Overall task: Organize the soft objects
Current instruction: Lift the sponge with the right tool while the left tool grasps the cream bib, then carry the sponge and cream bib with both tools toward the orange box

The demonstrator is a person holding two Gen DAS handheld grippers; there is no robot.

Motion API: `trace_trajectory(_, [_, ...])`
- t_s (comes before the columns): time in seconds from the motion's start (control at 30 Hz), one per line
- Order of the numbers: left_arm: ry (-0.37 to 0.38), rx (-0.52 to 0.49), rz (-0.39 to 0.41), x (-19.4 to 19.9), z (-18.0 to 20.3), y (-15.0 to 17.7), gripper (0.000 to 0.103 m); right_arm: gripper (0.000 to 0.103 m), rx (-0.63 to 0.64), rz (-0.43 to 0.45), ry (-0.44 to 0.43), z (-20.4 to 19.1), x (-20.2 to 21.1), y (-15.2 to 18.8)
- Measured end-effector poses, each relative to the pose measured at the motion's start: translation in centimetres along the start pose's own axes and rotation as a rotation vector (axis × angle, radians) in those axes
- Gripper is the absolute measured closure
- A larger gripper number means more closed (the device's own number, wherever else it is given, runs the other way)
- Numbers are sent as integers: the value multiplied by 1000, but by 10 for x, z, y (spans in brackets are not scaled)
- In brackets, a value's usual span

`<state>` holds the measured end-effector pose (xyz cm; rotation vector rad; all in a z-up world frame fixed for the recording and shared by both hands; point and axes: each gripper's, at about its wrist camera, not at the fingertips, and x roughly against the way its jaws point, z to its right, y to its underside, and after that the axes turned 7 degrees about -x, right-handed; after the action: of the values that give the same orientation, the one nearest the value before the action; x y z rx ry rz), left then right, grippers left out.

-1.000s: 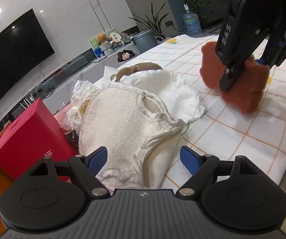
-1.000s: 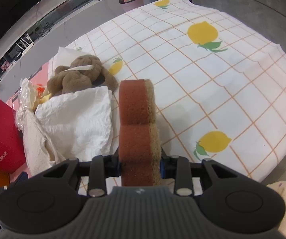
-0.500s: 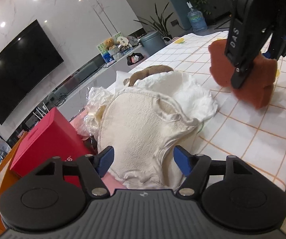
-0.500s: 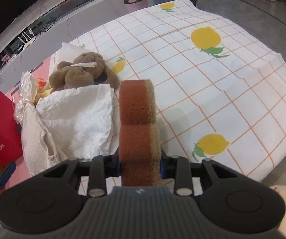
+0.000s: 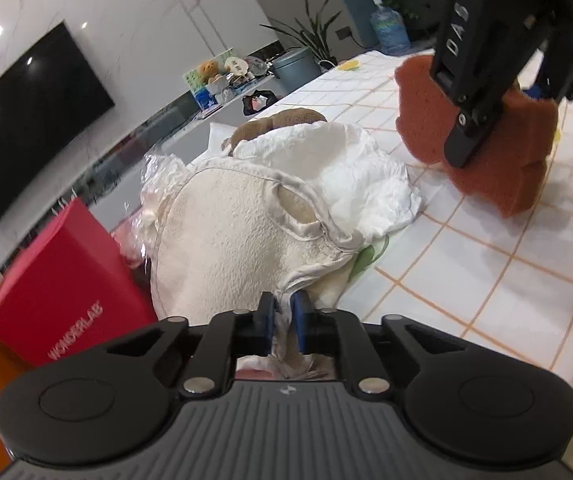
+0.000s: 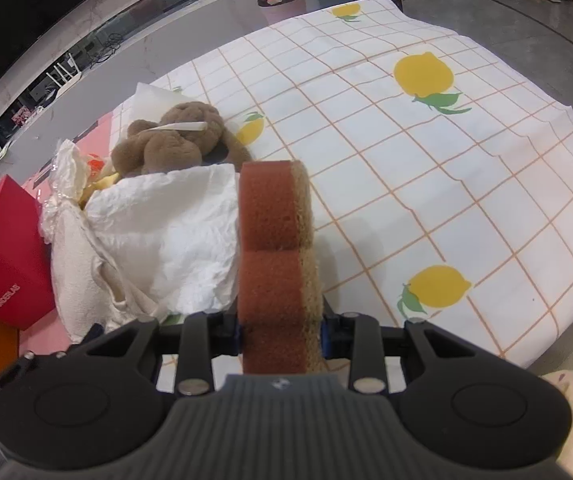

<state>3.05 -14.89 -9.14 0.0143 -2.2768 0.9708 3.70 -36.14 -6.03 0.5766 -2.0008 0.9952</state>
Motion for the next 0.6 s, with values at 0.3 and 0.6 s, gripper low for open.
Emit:
trace_trajectory(0.3, [100,241,-1,64,-56,15,94,71,2,4,-3,-1,4,1])
trace_trajectory(0.6, [92,37,-98,68,-43,41,46,71,12,-3,8,-4,3,4])
